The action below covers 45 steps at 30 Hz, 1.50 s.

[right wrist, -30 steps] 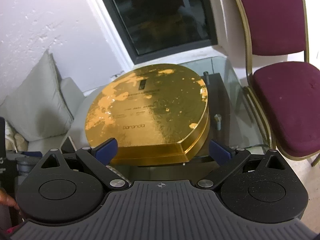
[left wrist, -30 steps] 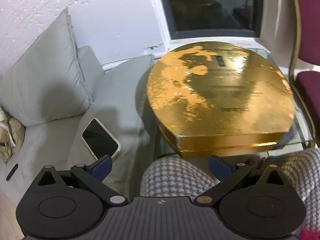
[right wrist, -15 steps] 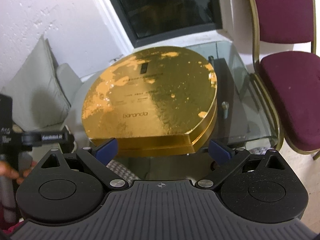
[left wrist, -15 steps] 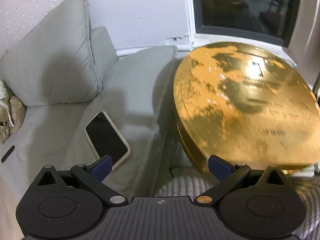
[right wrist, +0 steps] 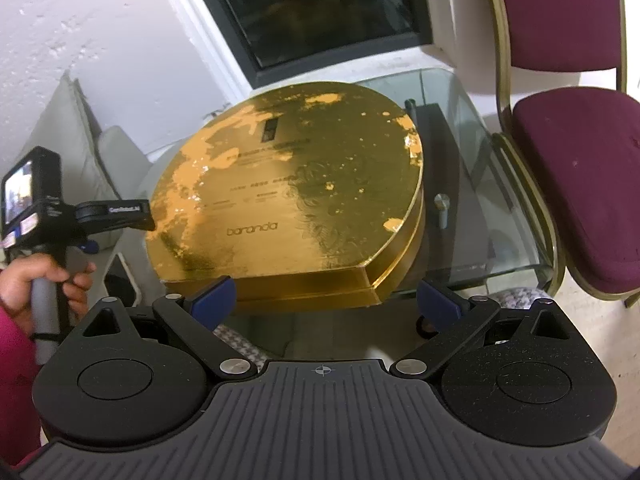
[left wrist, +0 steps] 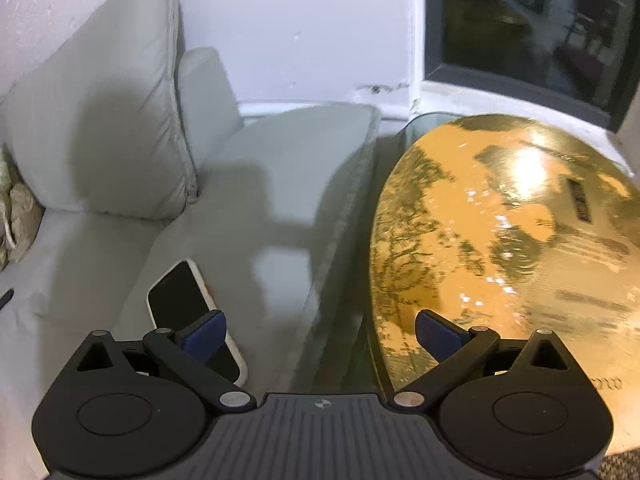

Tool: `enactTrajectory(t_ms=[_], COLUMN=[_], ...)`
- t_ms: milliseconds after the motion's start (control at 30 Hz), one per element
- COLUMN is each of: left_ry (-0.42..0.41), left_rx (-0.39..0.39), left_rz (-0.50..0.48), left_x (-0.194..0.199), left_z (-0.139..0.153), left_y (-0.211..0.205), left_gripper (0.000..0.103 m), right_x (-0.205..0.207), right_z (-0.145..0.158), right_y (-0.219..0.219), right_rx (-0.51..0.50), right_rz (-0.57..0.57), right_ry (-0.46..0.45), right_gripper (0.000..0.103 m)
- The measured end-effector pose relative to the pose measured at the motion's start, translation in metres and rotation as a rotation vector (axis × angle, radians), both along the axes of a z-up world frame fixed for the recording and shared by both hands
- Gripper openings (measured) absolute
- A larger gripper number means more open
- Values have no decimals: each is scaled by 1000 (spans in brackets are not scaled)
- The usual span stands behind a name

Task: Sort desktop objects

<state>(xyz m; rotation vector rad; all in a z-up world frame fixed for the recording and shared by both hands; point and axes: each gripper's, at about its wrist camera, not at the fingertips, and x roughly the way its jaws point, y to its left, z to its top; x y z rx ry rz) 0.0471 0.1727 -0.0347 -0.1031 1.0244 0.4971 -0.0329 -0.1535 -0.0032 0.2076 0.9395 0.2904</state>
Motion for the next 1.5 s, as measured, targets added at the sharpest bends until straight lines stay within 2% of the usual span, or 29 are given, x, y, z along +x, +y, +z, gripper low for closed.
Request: enactTrajectory(t_ms=[233,367,533,567,633,733,933,1233,1500], left_ry=[17,62,17,18,19,24,57,118,108], left_rx=[-25,50,124,126,116,79,42,-19,-9], left_rz=[14,3,-159,-181,-214,-243,-240,-203,-228], left_x=[8,6,-19,-22,-27,-33,-30,-25,-26], left_z=[-9,-1,25,27,28,26,9,-12,-10], left_y=[6,-5,-48,-57,-71,-87,-88,-81,-79], left_gripper=[103,99,102,102,102,102,102,102,102], right_x=[3,12,37,42,53,64,68,75,81], right_z=[2,14,17,14,4,-15,-37,-51,-44], right_y=[-2,-5,2,6,18,33,42,44,46], right_rx=[1,-14,-47,-75,-139,-178,-187,-180,-175], right_rz=[0,2,44,57,92,143,184,179,197], right_ry=[-4,-55,-114,-118,-117,-74,-12,41,46], right_gripper=[100,99,97,93,60,42,40,41,43])
